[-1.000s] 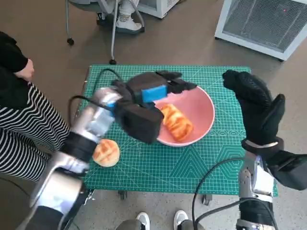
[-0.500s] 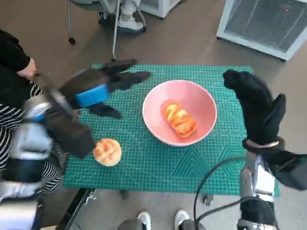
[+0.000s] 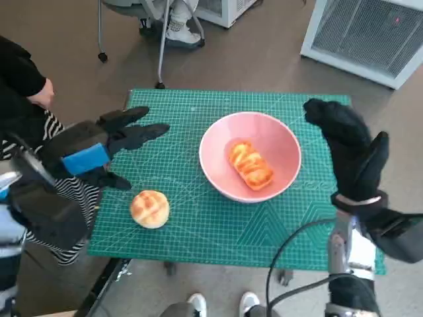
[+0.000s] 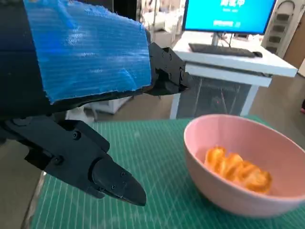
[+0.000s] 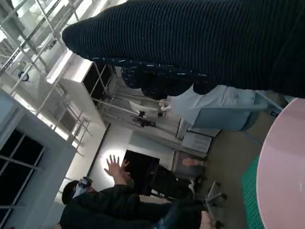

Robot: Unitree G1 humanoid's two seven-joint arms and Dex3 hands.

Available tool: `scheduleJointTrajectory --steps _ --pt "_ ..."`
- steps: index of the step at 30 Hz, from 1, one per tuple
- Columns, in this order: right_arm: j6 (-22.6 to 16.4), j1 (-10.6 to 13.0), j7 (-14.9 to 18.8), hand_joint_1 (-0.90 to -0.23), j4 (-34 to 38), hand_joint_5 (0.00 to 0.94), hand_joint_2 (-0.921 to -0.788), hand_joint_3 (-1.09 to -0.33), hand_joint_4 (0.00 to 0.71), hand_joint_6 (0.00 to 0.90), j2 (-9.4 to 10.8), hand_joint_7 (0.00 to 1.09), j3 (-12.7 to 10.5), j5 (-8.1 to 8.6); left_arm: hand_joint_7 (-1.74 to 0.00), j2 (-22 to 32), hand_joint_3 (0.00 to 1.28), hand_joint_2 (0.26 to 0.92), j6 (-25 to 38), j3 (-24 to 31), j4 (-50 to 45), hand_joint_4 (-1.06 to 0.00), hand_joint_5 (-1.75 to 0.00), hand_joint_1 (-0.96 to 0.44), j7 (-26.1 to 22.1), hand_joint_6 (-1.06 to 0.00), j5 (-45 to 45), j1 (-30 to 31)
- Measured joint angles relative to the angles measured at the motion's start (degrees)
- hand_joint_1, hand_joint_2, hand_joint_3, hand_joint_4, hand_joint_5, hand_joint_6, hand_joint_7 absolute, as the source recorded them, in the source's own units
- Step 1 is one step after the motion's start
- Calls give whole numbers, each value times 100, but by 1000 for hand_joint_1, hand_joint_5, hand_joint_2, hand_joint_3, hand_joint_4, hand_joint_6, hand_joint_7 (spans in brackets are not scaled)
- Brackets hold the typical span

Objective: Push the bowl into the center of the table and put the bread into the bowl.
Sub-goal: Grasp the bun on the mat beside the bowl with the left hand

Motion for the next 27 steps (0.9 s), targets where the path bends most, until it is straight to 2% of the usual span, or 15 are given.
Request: scheduleJointTrajectory --steps 13,27 --pt "40 0 85 -768 4 0 -921 -838 105 45 -44 461 -6 172 -36 163 0 728 305 133 -471 -142 -11 -212 -319 -303 -110 783" --pt "106 1 175 -767 -2 0 -921 -840 102 43 -89 463 -4 186 -28 258 1 730 822 -61 -869 -155 -6 -233 -471 -312 221 1048"
